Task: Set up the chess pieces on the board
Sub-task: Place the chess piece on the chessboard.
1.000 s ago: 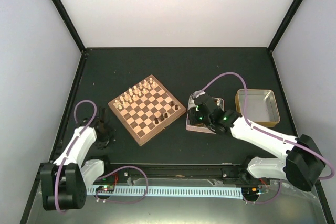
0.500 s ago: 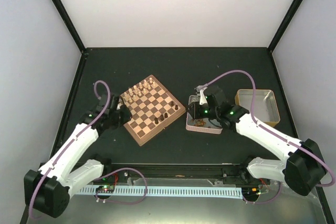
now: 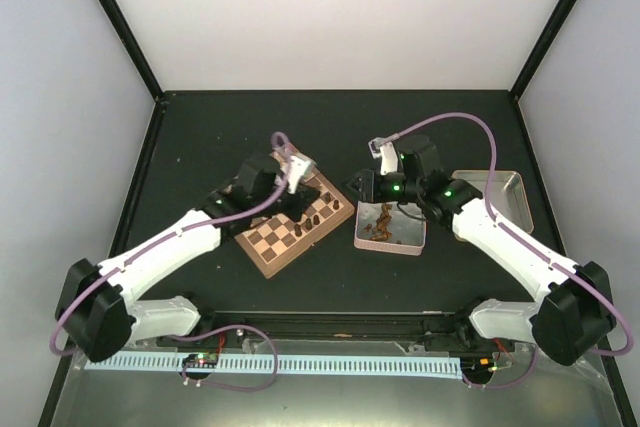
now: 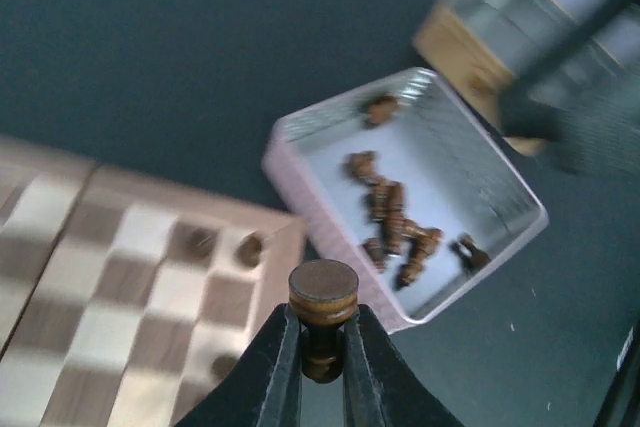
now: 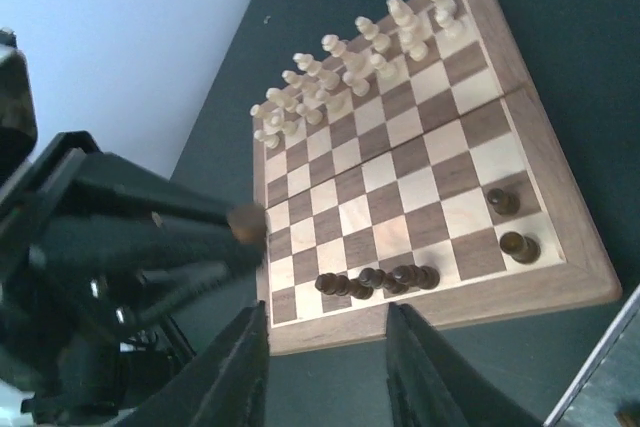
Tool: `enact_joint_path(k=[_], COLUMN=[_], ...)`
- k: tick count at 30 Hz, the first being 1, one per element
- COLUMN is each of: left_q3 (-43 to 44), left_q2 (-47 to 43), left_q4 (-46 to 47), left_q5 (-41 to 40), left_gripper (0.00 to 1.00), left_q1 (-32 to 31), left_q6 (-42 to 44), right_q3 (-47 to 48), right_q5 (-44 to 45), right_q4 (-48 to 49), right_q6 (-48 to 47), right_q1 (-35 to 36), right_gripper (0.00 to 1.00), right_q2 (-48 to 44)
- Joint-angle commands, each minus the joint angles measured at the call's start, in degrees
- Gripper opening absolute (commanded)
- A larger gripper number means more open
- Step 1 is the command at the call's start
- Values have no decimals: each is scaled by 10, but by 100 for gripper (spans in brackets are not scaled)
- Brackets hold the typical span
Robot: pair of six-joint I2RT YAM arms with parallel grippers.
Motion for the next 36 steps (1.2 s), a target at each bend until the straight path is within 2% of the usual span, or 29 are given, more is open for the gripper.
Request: enact_joint_path(k=[1, 5, 12, 15, 23, 27, 34, 36], left_q3=[42, 39, 48, 46, 49, 46, 34, 29], left_q2=[37, 59, 92, 97, 93, 88, 70, 57], left_q4=[116, 155, 181, 186, 192, 199, 219, 229], left_q5=[42, 25, 43, 45, 45, 62, 71, 69], left_gripper=[2, 2, 2, 2, 2, 2, 2, 7], left_q1=[-82, -111, -113, -114, -116, -115, -115, -116], left_q6=[270, 383, 449, 461, 460, 455, 434, 418], right_q3=[22, 27, 9, -4, -25, -23, -27, -32], right_q5=[-37, -27, -21, -37, -38, -35, -74, -69], right_q4=[-12, -28, -39, -36, -46, -34, -11, -1], right_q6=[-3, 2, 13, 12, 14, 19, 39, 47], right_q1=[-8, -11, -11, -11, -11, -11, -11, -11], right_gripper=[39, 42, 47, 47, 39, 25, 9, 7], right_q2=[-2, 0, -23, -31, -29, -25, -19, -25])
